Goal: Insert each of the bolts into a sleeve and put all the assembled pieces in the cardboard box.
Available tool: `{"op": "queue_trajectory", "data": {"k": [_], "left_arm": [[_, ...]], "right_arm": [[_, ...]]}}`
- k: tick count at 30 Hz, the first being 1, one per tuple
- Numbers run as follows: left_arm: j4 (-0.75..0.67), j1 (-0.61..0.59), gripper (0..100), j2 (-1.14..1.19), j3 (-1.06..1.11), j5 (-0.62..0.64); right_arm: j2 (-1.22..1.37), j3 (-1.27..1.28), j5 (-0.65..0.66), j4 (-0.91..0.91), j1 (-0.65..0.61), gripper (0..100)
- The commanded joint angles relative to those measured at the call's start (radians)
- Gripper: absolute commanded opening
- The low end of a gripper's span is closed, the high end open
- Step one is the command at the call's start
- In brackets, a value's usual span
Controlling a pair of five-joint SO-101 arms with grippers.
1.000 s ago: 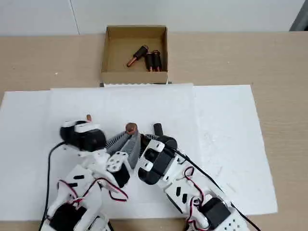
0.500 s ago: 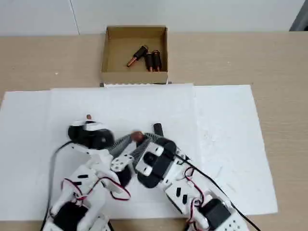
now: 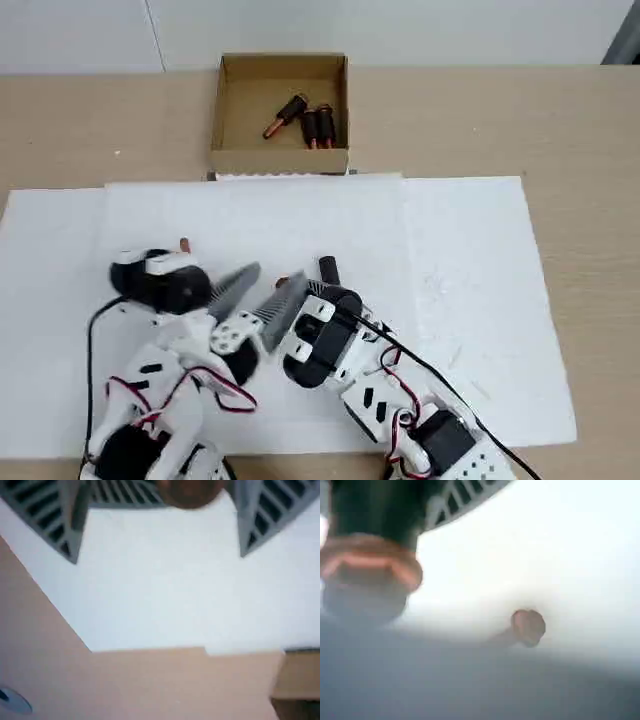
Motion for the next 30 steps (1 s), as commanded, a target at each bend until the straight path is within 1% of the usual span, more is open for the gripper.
{"op": "queue_trajectory", "data": {"k": [1, 4, 6, 10, 13, 17, 21, 24, 27, 30], "left_arm": [[0.0, -0.072, 14, -0.002, -0.058, -0.051], [0.0, -0.121, 1, -0.006, -0.064, -0.095], [0.003, -0.15, 2, -0.006, -0.065, -0.114], [0.005, -0.215, 0, -0.006, -0.033, -0.126], [0.005, -0.269, 0, -0.006, 0.03, -0.204], [0.003, -0.362, 0, -0.006, 0.151, -0.299], [0.003, -0.4, 0, -0.006, 0.257, -0.373], [-0.002, -0.402, 0, -0.006, 0.321, -0.414], [-0.003, -0.402, 0, -0.008, 0.344, -0.419], [-0.017, -0.402, 0, -0.008, 0.352, -0.42]], "right_arm": [[-0.016, -0.014, 0.005, -0.035, 0.013, 0.3], [-0.016, -0.014, 0.005, -0.035, 0.058, 0.3], [-0.016, -0.014, -0.008, -0.035, 0.094, 0.3], [-0.005, -0.014, -0.121, -0.025, 0.186, 0.3], [-0.005, -0.014, -0.192, -0.007, 0.271, 0.3], [-0.005, -0.043, -0.298, 0.076, 0.366, 0.3], [-0.002, -0.11, -0.362, 0.162, 0.384, 0.3], [-0.002, -0.157, -0.361, 0.211, 0.387, 0.3], [0.021, -0.209, -0.356, 0.248, 0.387, 0.3], [0.137, -0.287, -0.359, 0.248, 0.395, 0.3]]}}
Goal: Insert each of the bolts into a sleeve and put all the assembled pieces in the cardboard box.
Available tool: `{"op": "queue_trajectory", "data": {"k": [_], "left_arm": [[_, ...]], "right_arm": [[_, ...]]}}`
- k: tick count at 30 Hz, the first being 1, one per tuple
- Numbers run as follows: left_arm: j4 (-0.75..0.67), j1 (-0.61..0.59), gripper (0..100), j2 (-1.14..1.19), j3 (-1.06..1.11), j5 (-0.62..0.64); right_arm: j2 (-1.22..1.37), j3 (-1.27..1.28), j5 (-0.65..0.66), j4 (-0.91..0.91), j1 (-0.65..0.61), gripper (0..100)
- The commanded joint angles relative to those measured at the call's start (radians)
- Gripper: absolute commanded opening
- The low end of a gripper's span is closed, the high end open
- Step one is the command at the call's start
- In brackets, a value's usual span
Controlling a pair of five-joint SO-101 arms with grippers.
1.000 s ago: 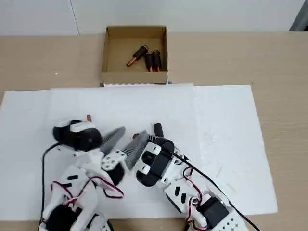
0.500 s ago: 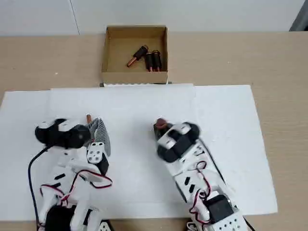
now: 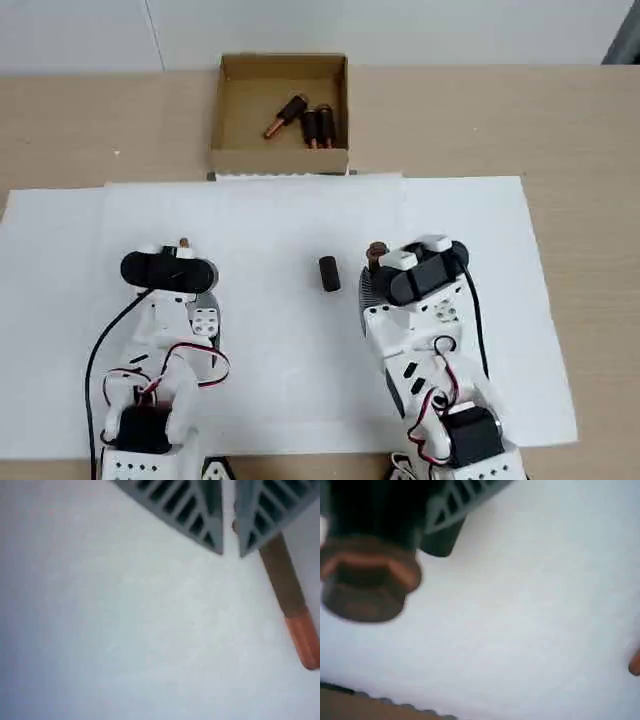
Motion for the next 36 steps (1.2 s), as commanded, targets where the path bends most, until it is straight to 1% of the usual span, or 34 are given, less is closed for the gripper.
{"op": "queue_trajectory", "data": {"k": [1, 5, 11, 16, 20, 24, 30, 36], "left_arm": [[-0.017, -0.003, 0, -0.009, 0.002, -0.009], [-0.017, -0.002, 0, -0.009, 0.002, -0.009], [-0.017, 0.003, 1, -0.009, 0.002, -0.009], [-0.017, 0.005, 1, -0.009, 0.002, -0.009], [-0.017, 0.005, 1, -0.009, 0.002, -0.009], [-0.017, 0.002, 1, -0.009, 0.002, -0.009], [-0.017, -0.002, 1, -0.009, 0.002, -0.006], [-0.017, -0.002, 1, -0.009, 0.002, -0.006]], "right_arm": [[0.134, -0.155, -0.014, -0.016, 0.025, 0.3], [0.447, -0.328, -0.037, -0.108, 0.068, 0.3], [0.958, -0.672, -0.035, -0.205, 0.087, 0.3], [1.314, -1.01, -0.031, -0.229, 0.087, 0.3], [1.547, -1.274, -0.018, -0.225, 0.087, 0.3], [1.753, -1.499, 0.078, -0.223, 0.087, 0.3], [2.02, -1.792, 0.186, -0.231, 0.079, 0.3], [2.253, -2.042, 0.318, -0.231, 0.031, 0.3]]}}
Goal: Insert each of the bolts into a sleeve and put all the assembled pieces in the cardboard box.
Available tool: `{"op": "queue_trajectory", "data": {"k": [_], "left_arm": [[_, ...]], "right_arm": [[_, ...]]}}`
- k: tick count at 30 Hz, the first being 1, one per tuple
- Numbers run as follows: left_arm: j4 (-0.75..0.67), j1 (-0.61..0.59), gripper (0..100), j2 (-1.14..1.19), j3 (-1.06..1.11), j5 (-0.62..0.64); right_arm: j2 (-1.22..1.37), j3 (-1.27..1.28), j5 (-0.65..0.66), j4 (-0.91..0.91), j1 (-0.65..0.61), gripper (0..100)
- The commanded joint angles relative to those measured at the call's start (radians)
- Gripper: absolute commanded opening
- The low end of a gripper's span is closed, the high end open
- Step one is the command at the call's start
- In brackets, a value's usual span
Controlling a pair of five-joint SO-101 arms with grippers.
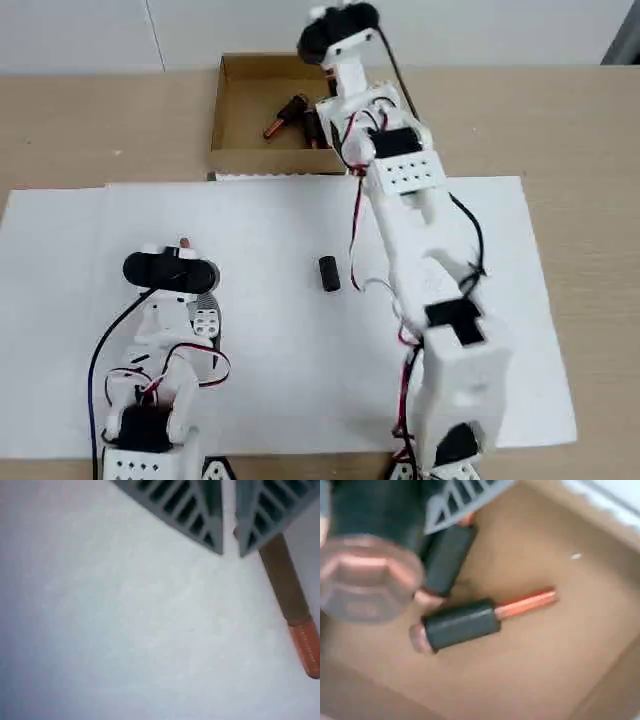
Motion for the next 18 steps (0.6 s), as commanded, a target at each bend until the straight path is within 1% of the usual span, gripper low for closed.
{"op": "queue_trajectory", "data": {"k": [1, 9, 11, 16, 18], "left_arm": [[-0.017, -0.002, 1, -0.009, -0.004, 0.0], [-0.017, -0.002, 1, -0.009, -0.004, 0.0], [-0.017, -0.002, 1, -0.009, -0.004, 0.002], [-0.017, -0.002, 1, -0.009, -0.004, 0.002], [-0.017, -0.002, 1, -0.009, -0.004, 0.002]], "right_arm": [[0.09, -0.203, 0.086, -0.033, -0.044, 0.3], [0.389, -0.48, 0.27, -0.096, -0.124, 0.5], [0.447, -0.534, 0.295, -0.094, -0.136, 1.1], [0.552, -0.647, 0.302, -0.067, -0.151, 13.9], [0.578, -0.681, 0.302, -0.041, -0.159, 14.0]]}}
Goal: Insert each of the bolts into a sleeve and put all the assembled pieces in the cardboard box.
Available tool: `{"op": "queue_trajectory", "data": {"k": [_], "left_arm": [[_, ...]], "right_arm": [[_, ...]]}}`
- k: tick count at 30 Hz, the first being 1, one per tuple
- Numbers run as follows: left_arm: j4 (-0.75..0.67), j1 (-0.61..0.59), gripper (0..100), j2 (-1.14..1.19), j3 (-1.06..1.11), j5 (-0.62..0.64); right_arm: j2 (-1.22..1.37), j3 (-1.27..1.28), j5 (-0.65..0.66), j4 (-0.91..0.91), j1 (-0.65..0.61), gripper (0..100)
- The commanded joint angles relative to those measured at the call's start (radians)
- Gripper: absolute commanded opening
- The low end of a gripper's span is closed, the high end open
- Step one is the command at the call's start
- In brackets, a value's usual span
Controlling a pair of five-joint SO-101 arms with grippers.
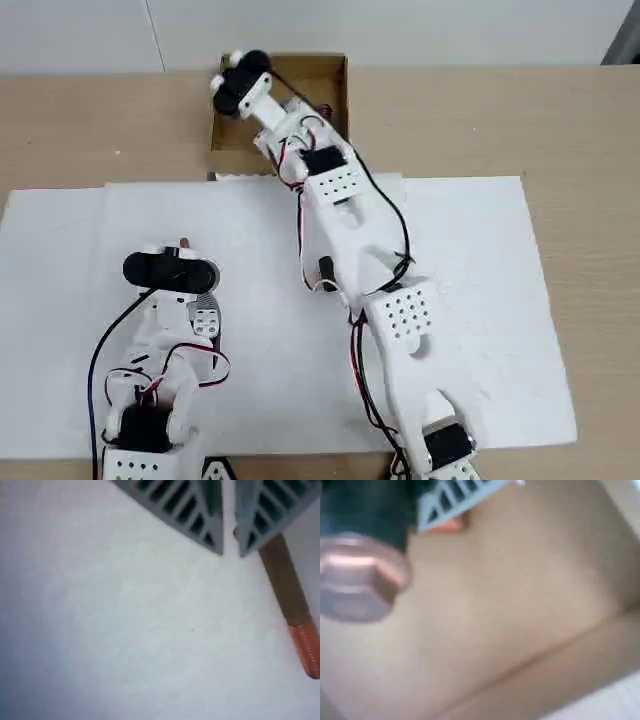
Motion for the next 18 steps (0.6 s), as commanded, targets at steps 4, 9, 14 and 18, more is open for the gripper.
{"op": "queue_trajectory", "data": {"k": [4, 9, 14, 18], "left_arm": [[-0.017, -0.002, 1, -0.009, -0.004, 0.002], [-0.017, -0.002, 1, -0.009, -0.004, 0.002], [-0.017, -0.002, 1, -0.009, -0.004, 0.002], [-0.017, -0.002, 1, -0.009, -0.004, 0.002]], "right_arm": [[0.028, -0.172, 0.008, 0.028, -0.01, 11.2], [0.036, -0.186, 0.006, 0.03, -0.01, 10.8], [0.004, -0.189, 0.006, 0.061, -0.005, 10.8], [-0.07, -0.219, -0.021, 0.222, -0.005, 10.8]]}}
